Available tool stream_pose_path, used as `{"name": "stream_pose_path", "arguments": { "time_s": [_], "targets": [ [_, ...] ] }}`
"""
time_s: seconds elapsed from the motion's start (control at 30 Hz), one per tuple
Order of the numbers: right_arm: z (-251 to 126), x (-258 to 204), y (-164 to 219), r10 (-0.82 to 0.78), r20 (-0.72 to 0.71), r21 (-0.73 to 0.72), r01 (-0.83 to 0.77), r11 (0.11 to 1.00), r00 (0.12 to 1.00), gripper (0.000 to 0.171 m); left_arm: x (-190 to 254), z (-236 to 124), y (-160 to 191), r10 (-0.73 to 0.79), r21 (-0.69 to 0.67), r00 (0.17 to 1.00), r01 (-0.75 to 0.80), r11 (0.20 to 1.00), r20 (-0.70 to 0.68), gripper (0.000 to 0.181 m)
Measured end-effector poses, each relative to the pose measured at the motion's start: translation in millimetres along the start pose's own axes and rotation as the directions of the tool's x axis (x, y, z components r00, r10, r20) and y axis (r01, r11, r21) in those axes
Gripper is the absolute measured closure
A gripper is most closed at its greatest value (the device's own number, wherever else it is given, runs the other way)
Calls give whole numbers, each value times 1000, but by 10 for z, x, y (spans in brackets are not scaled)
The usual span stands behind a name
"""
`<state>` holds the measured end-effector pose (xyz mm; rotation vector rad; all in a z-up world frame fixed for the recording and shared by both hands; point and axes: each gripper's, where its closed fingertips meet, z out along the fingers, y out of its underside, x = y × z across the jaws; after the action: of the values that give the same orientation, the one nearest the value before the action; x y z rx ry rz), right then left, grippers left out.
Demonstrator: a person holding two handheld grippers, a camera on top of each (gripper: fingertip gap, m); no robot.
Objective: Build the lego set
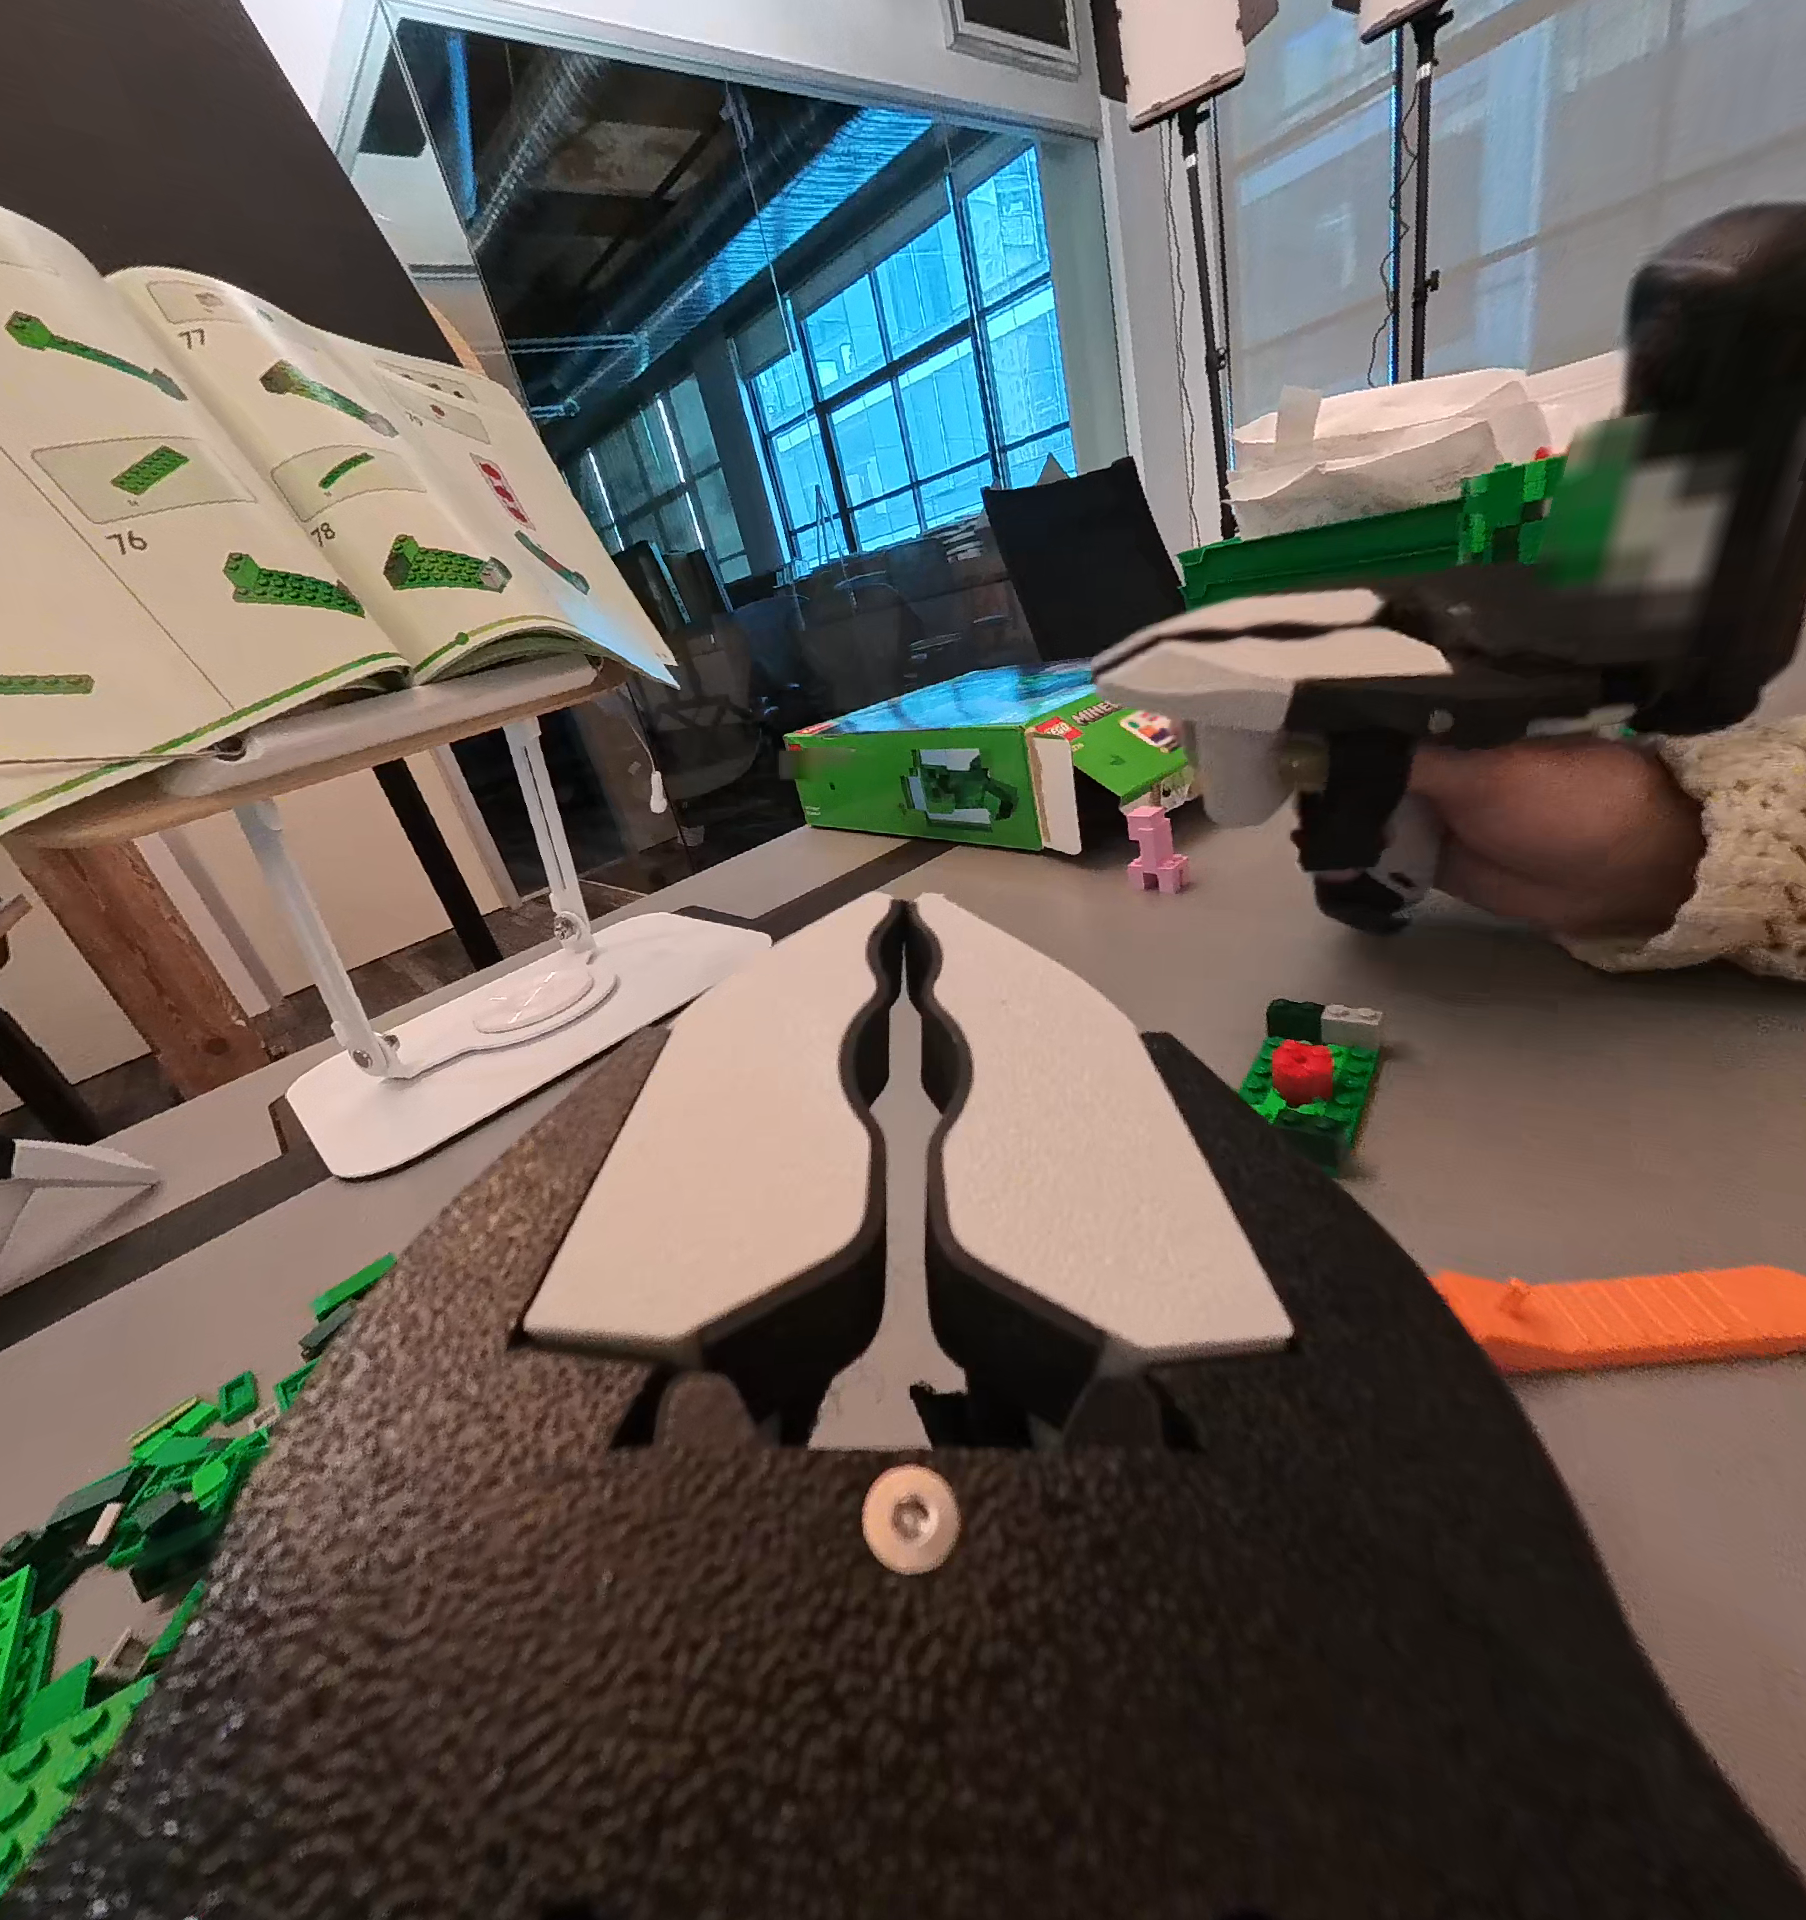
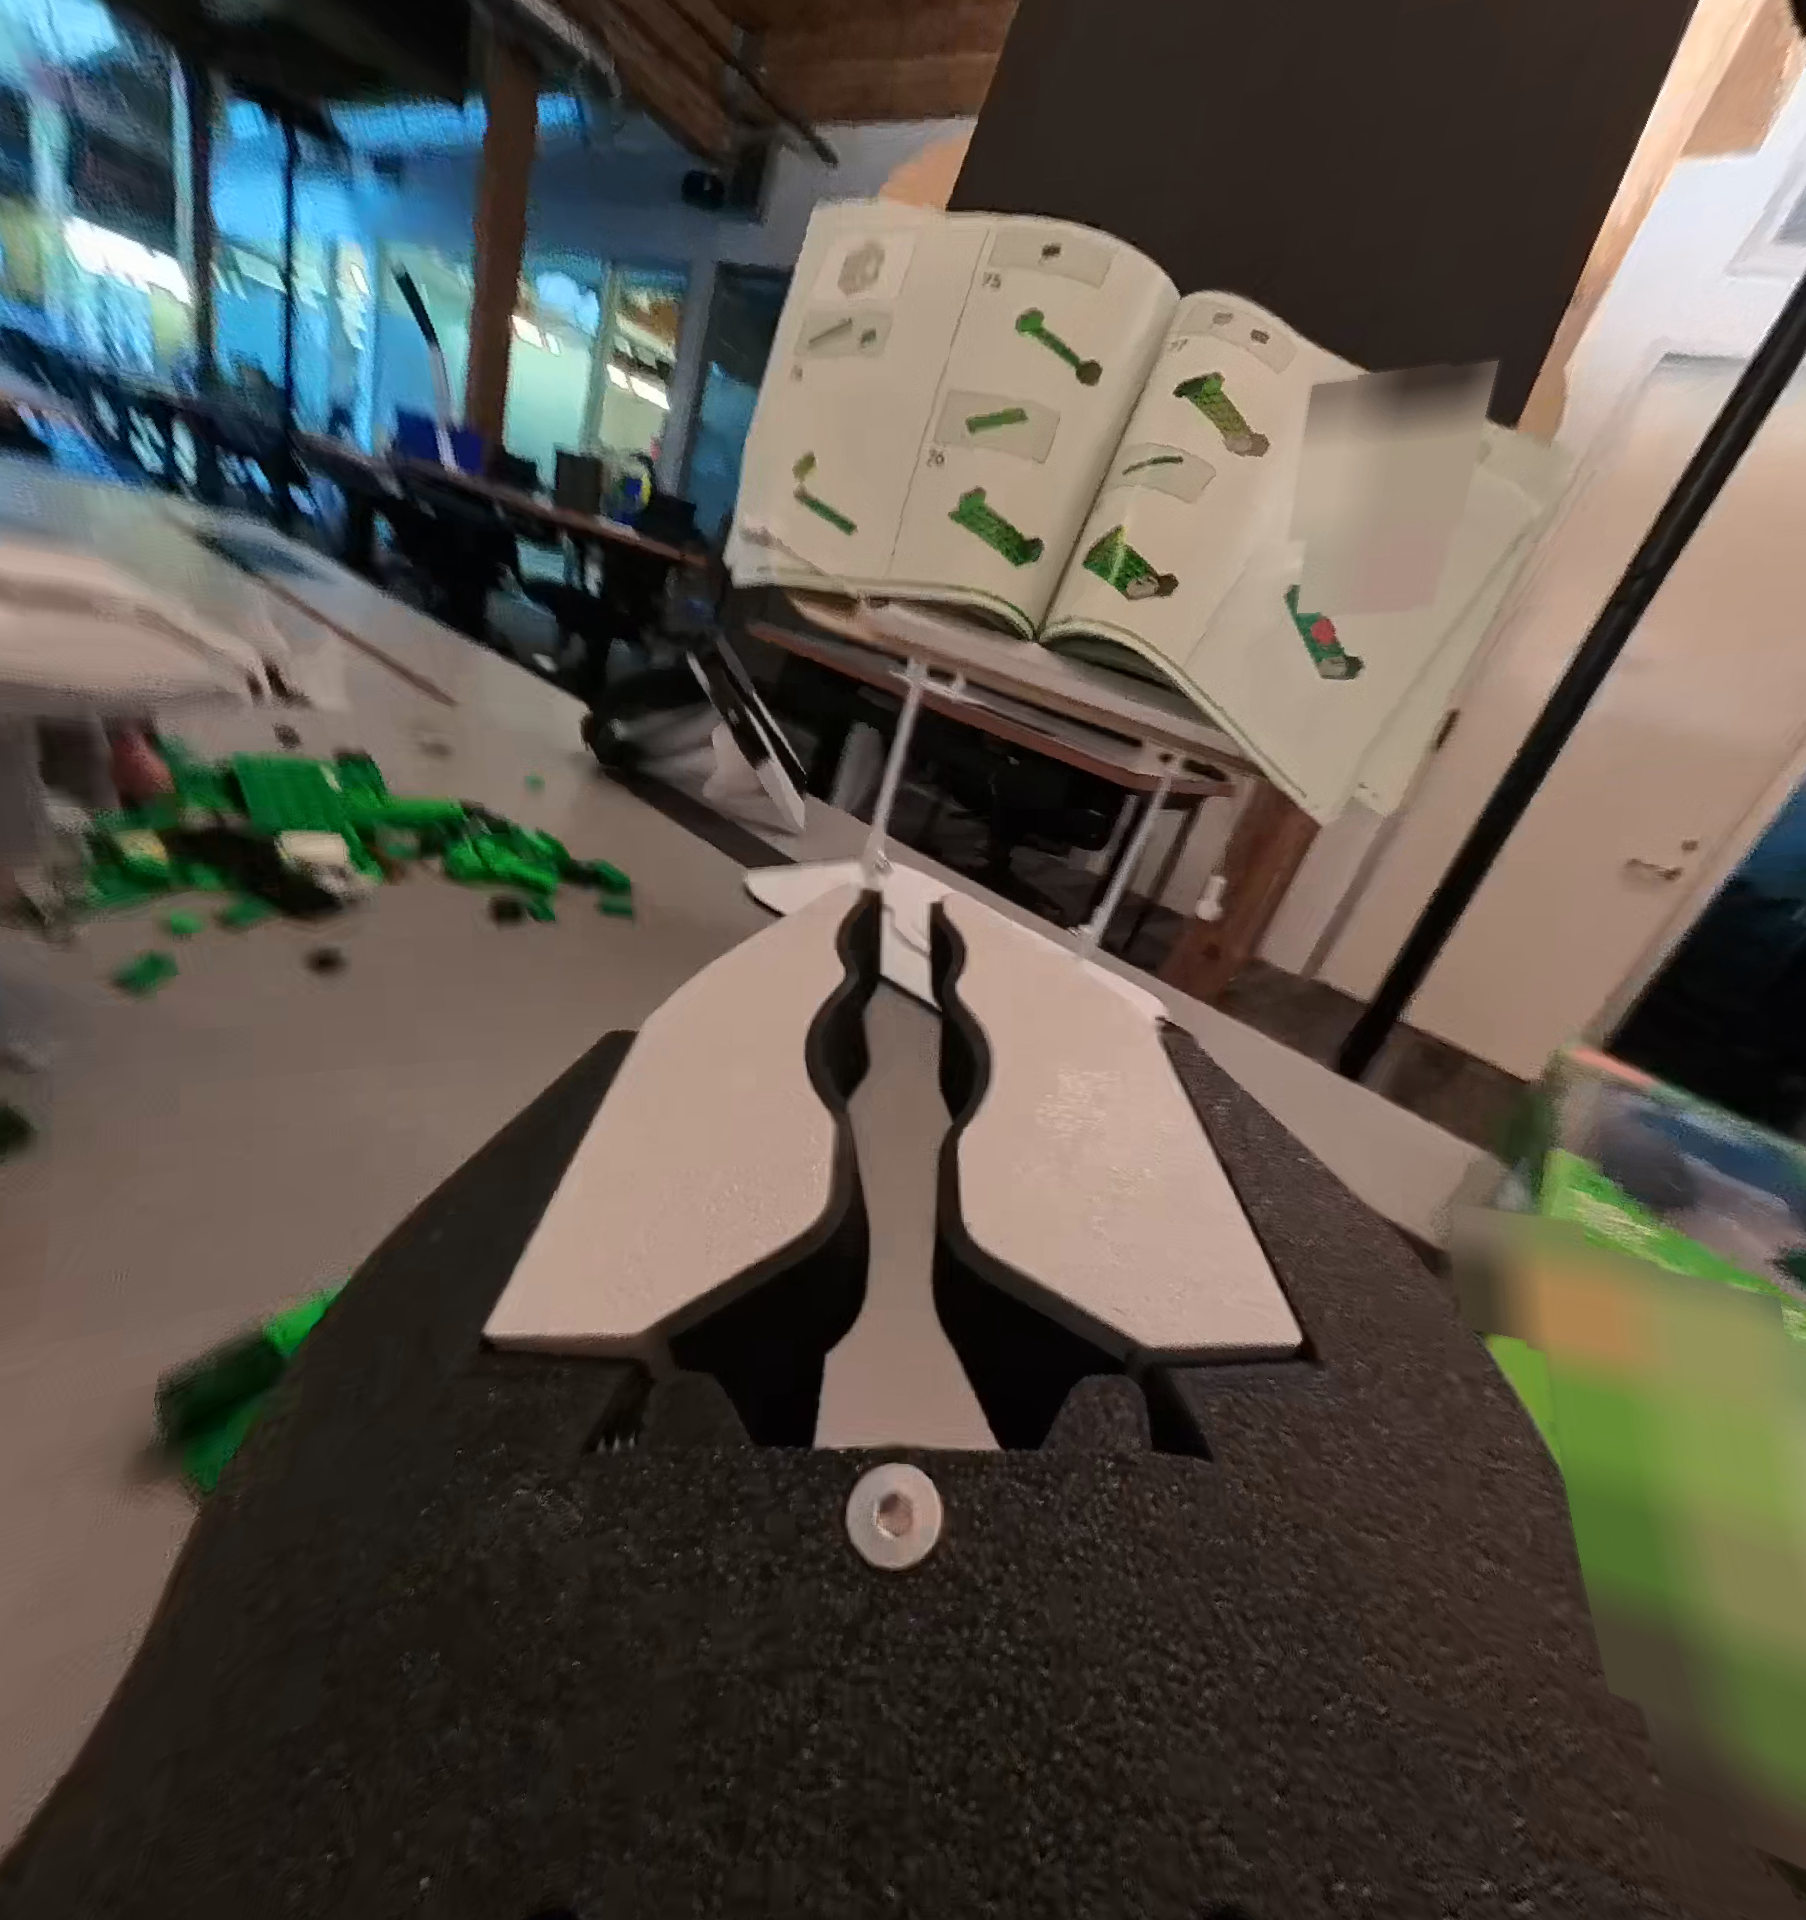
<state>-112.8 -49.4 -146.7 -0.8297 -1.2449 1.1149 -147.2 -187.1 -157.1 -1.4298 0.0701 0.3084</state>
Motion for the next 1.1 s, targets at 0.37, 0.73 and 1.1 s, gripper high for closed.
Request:
{"name": "stream_pose_path", "arguments": {
  "time_s": [0.37, 0.73, 1.1],
  "targets": [
    [1665, 891, -71, 361, -129, 156, -341, 927, 924, 130, -80, -11, -21, -74, 26, 997, 74, 997, 1, 181],
    [2014, 1594, 351, 601, -287, 279, -535, 797, 746, 113, -81, 9, -18, -91, 29, 996, 91, 995, -12, 181],
    [2256, 1401, 191, 506, -195, 259, -454, 853, 840, 91, -68, 13, -18, -85, 29, 996, 85, 996, -17, 181]
  ]
}}
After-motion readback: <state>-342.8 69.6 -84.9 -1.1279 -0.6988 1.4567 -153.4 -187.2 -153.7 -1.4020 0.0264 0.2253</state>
